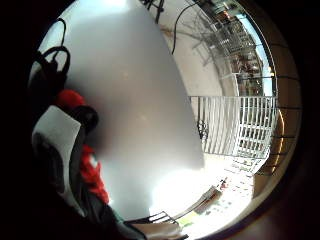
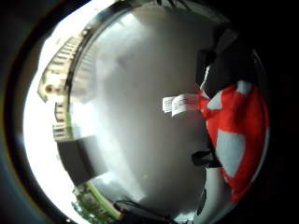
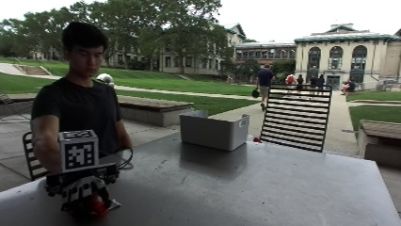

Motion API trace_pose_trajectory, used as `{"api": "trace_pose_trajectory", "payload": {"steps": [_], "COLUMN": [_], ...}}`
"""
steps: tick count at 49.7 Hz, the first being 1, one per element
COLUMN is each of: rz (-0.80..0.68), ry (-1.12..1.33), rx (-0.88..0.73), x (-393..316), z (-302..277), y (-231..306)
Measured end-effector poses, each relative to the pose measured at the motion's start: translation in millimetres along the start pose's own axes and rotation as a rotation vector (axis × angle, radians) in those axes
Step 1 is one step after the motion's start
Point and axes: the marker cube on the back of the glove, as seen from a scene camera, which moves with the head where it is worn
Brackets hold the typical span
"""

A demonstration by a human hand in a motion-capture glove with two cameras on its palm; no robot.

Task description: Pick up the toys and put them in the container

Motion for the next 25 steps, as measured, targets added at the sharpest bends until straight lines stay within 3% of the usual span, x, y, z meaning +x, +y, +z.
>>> {"api": "trace_pose_trajectory", "payload": {"steps": [9,16,21,25], "rz": [0.025,0.048,0.055,0.07], "ry": [-0.014,-0.04,-0.032,-0.03], "rx": [-0.014,-0.021,0.026,0.179], "x": [0,-12,-27,-42], "z": [-16,-65,-110,-147], "y": [-1,3,8,3]}}
